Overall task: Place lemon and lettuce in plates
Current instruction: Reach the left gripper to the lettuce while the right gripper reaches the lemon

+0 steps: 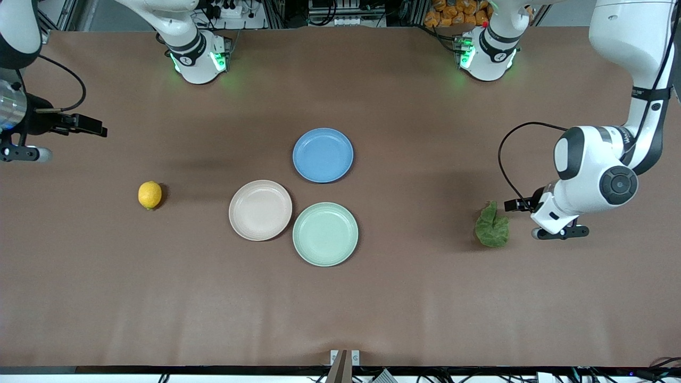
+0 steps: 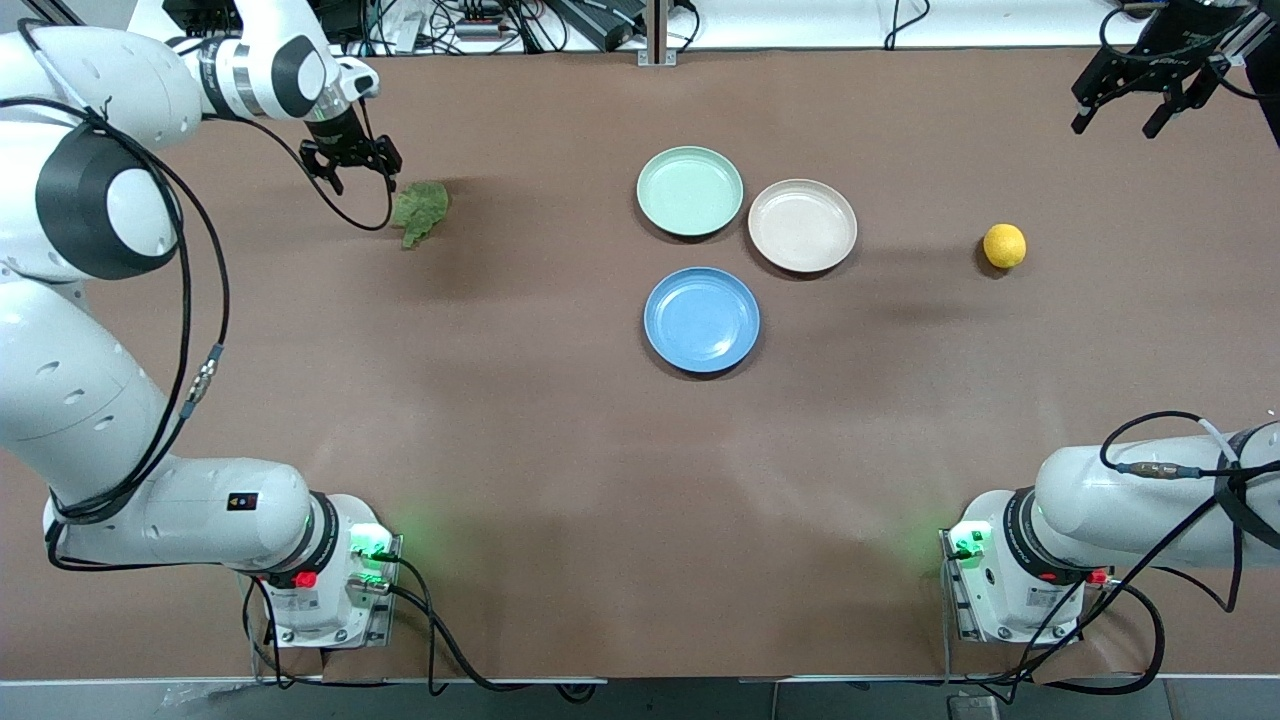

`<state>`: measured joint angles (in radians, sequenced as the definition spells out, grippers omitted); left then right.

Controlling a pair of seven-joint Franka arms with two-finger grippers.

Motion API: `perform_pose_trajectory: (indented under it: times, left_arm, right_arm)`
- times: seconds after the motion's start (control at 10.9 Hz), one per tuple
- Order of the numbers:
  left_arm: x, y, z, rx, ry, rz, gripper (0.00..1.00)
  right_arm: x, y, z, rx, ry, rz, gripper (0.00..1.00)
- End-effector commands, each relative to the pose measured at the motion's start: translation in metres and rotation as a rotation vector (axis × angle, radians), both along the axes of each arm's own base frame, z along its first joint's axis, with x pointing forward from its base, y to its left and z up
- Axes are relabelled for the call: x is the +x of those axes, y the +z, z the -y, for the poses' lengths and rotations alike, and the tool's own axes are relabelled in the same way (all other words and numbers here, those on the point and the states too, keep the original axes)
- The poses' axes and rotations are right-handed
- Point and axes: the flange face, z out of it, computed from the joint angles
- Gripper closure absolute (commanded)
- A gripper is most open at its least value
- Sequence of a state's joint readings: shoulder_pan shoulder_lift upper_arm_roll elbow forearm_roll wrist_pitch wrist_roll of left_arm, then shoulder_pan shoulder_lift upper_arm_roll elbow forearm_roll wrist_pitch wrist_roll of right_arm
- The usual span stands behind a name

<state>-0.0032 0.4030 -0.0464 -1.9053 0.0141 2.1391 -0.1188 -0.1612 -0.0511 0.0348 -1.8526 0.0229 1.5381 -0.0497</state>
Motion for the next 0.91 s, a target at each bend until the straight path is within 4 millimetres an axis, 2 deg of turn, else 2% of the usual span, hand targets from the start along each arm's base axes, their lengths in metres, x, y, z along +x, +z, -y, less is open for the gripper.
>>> perform_pose_trajectory:
  times: [0.0, 0.18, 0.37, 0.46, 0.64, 0.82]
  left_arm:
    - [-0.017, -0.017, 0.023, -0.013, -0.018, -0.004, 0.0]
    - [-0.016, -0.039, 0.026, -0.015, -0.024, 0.002, 0.0]
    - [-0.012, -0.065, 0.031, -0.015, -0.037, 0.018, 0.0]
    - [-0.008, -0.071, 0.031, -0.012, -0.041, 0.029, 0.0]
    - [0.011, -0.086, 0.03, -0.017, -0.043, 0.058, 0.0]
    - [0.022, -0.086, 0.032, -0.018, -0.039, 0.075, 0.0]
  right_arm:
    - [-0.007, -0.019, -0.002, -0.013, 0.011, 0.007, 0.0]
    - [-0.004, -0.027, 0.0, -0.013, 0.009, 0.012, 0.0]
    - [-0.005, -0.045, 0.0, -0.011, 0.01, 0.009, 0.0]
    - [-0.005, -0.052, -0.001, -0.008, 0.012, 0.002, 0.0]
    - [-0.001, -0.07, 0.001, 0.02, 0.063, -0.021, 0.0]
    - [-0.002, -0.096, 0.004, 0.04, 0.109, -0.042, 0.0]
